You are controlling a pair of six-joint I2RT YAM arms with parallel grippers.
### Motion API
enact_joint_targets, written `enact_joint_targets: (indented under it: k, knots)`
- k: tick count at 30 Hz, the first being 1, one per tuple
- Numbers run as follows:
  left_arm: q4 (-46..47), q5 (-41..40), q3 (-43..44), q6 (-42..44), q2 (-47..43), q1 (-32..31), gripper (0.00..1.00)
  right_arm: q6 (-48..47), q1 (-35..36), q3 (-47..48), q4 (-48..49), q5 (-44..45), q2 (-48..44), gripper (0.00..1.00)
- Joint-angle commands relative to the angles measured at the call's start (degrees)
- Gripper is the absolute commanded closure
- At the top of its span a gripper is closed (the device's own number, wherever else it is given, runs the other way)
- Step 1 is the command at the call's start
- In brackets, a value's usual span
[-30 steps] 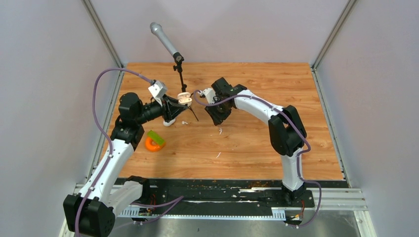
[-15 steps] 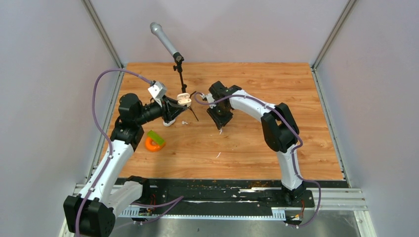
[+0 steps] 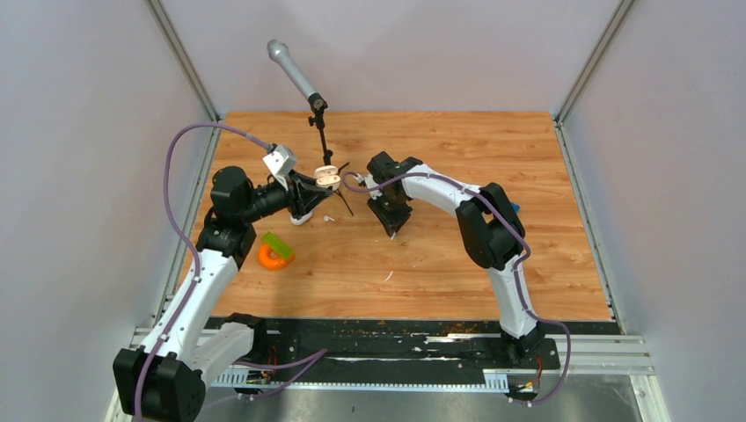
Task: Insert the wireless bluetooth earbuds into the charging case
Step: Pick up the earbud from the center of the board.
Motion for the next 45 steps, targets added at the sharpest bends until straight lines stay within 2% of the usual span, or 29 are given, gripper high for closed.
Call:
enact_joint_targets:
  k: [1, 6, 9, 12, 23, 30, 33, 35, 38, 40, 45]
  knots:
    - [1.0, -0.1, -0.3, 0.9, -1.6, 0.2, 0.94, 2.1, 0.3, 0.7, 0.0, 2.0, 0.5, 0.75]
    - [1.1, -0.1, -0.3, 0.9, -1.6, 0.3, 0.94, 2.1, 0.5, 0.6, 0.1, 2.3, 1.3, 0.77]
    - [1.1, 0.0, -0.4, 0.8, -1.6, 0.3, 0.94, 1.8, 0.5, 0.5, 0.3, 2.5, 1.5, 0.85]
    - [0.9, -0.1, -0.4, 1.0, -1.6, 0.3, 0.94, 0.9, 0.6, 0.2, 1.0, 2.5, -0.2, 1.00]
    - [1.6, 0.3, 0.3, 1.3, -0.2, 0.3, 0.94, -4.7, 0.4, -2.2, 3.3, 4.1, -16.4, 1.00]
    - [4.7, 0.6, 2.0, -0.2, 3.0, 0.3, 0.94, -9.0, -1.4, -8.6, 5.6, -2.8, -31.7, 1.00]
    - [7.5, 0.4, 3.0, -2.3, 4.7, 0.3, 0.93, -13.2, -2.2, -14.5, 13.1, -6.9, -41.3, 1.00]
    - [10.0, 2.1, 3.5, -3.4, 5.9, 0.3, 0.93, -16.7, -2.2, -20.5, 22.5, -10.1, -48.6, 1.00]
    - [12.6, 6.0, 3.7, -5.2, 7.3, 0.2, 0.93, -20.5, -2.0, -30.9, 44.4, -14.8, -57.0, 1.00]
    - [13.6, 6.7, 3.5, -6.1, 7.4, -0.1, 0.93, -22.9, -1.0, -32.2, 52.1, -16.4, -58.1, 1.00]
    - [14.4, 9.0, 3.5, -7.1, 7.2, -1.9, 0.93, -26.0, 1.3, -27.7, 60.9, -19.1, -52.6, 1.00]
